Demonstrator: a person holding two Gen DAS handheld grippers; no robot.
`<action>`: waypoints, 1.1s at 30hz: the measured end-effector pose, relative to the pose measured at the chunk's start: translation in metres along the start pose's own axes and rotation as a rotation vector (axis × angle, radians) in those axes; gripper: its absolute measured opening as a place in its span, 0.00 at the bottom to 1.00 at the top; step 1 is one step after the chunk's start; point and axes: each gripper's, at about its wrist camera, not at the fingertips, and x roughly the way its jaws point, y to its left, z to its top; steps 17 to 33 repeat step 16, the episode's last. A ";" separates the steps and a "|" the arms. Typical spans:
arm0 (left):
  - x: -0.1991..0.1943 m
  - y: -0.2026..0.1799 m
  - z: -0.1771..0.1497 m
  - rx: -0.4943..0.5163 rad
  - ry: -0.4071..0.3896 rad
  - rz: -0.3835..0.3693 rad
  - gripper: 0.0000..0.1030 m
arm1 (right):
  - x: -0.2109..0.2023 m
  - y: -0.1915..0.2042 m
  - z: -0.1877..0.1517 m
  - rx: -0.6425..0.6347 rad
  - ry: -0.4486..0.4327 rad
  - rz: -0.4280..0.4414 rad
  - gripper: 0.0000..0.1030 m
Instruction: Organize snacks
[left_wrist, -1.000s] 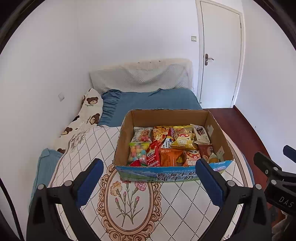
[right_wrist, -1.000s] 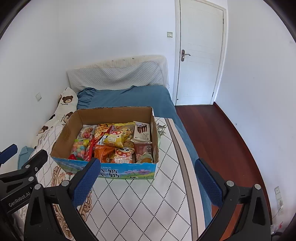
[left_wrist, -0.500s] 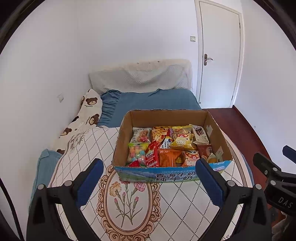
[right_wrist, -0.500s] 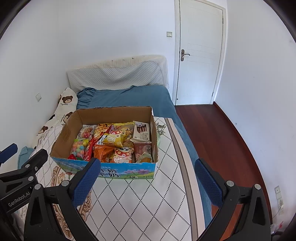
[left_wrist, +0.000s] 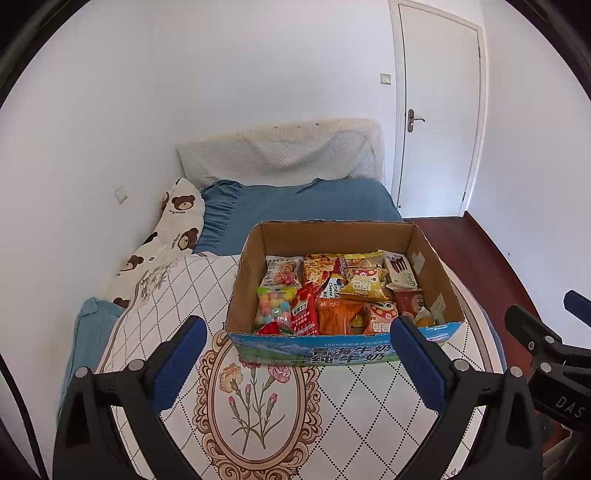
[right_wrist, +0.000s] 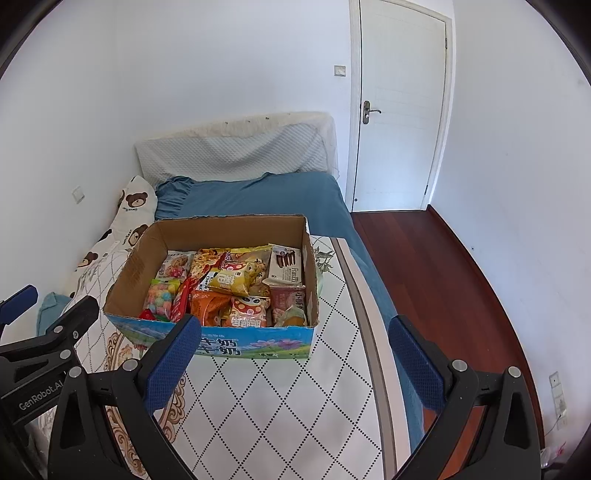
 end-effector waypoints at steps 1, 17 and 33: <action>0.000 0.000 0.000 -0.001 0.001 -0.001 0.99 | 0.000 0.000 0.000 0.001 0.000 0.001 1.00; -0.002 0.000 0.000 0.001 -0.012 -0.011 0.99 | -0.003 -0.002 0.000 0.010 -0.003 -0.001 1.00; -0.002 0.000 0.000 0.001 -0.012 -0.011 0.99 | -0.003 -0.002 0.000 0.010 -0.003 -0.001 1.00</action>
